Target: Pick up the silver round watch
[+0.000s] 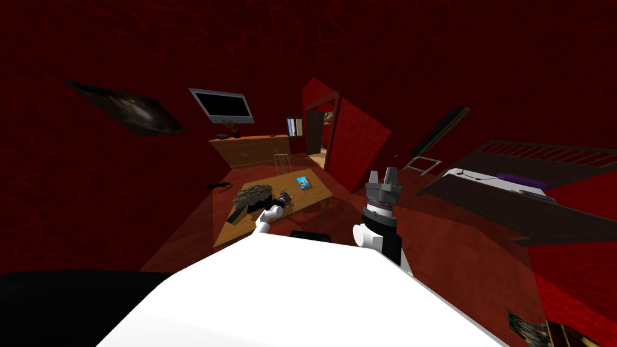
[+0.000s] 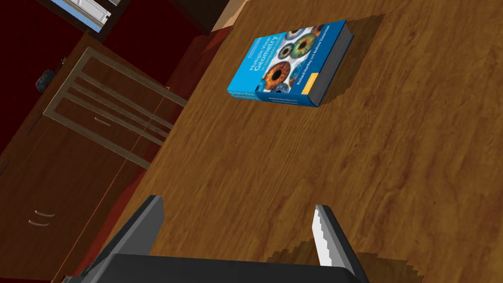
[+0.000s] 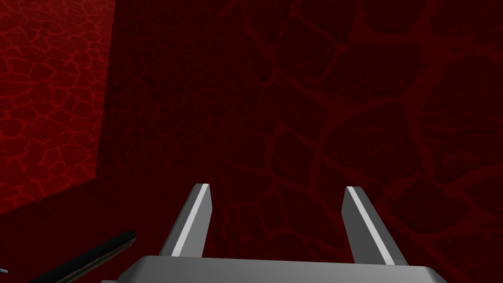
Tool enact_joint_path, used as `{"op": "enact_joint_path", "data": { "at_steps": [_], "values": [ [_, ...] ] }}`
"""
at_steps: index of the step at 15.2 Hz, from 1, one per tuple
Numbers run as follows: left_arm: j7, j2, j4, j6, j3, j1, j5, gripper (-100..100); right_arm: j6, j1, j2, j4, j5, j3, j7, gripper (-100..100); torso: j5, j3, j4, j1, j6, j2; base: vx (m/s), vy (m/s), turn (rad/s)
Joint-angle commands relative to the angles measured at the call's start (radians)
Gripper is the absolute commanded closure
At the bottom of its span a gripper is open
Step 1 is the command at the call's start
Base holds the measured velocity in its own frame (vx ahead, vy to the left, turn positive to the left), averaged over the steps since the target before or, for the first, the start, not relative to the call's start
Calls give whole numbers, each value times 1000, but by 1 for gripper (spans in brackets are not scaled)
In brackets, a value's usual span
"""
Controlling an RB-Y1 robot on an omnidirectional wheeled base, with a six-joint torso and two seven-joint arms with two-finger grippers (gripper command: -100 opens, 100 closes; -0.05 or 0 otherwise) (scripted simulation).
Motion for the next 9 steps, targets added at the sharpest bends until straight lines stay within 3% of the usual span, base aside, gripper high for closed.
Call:
{"op": "enact_joint_path", "data": {
  "at_steps": [1, 9],
  "values": [
    [20, -5, 32, 25, 4, -14, 11, -100, 0, 0, 0, 0, 0, 0, 0, 0, 0, 0, 0, 0, 0, 0, -11, 19, 11],
    [112, -16, 197, 133, 13, -98, 79, -100, 0, 0, 0, 0, 0, 0, 0, 0, 0, 0, 0, 0, 0, 0, -7, 19, 12]
  ]
}}
